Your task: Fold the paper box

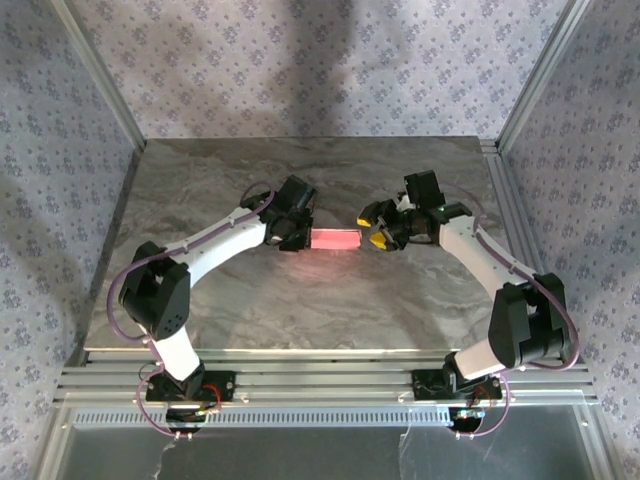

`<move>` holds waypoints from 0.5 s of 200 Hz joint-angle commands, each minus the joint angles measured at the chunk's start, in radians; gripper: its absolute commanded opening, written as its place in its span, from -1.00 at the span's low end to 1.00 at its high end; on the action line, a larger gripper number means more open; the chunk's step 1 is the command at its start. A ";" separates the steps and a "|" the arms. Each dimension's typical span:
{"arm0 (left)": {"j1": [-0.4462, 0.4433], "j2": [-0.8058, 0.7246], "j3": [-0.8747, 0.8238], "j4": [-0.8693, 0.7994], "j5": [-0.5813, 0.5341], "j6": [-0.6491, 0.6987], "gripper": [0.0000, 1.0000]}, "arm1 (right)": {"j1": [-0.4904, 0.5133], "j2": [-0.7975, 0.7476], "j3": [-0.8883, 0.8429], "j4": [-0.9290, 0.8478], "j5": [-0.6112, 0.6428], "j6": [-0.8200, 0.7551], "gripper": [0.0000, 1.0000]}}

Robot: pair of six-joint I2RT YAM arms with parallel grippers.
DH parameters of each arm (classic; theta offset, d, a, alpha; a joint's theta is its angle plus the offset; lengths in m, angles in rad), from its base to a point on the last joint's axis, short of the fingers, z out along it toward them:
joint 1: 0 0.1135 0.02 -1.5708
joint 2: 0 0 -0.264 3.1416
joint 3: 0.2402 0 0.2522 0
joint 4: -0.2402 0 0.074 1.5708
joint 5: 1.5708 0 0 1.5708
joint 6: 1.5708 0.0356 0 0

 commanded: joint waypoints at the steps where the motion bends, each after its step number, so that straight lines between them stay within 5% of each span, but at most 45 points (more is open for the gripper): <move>1: 0.013 0.040 0.012 -0.074 0.003 -0.048 -0.43 | -0.001 0.028 0.019 0.004 -0.010 0.057 0.12; 65: 0.016 0.038 0.006 -0.068 0.004 -0.056 -0.43 | 0.007 0.073 0.015 0.019 -0.009 0.054 -0.39; 100: 0.025 0.040 0.005 -0.061 0.009 -0.061 -0.43 | 0.009 0.073 -0.008 0.030 0.004 0.038 -0.48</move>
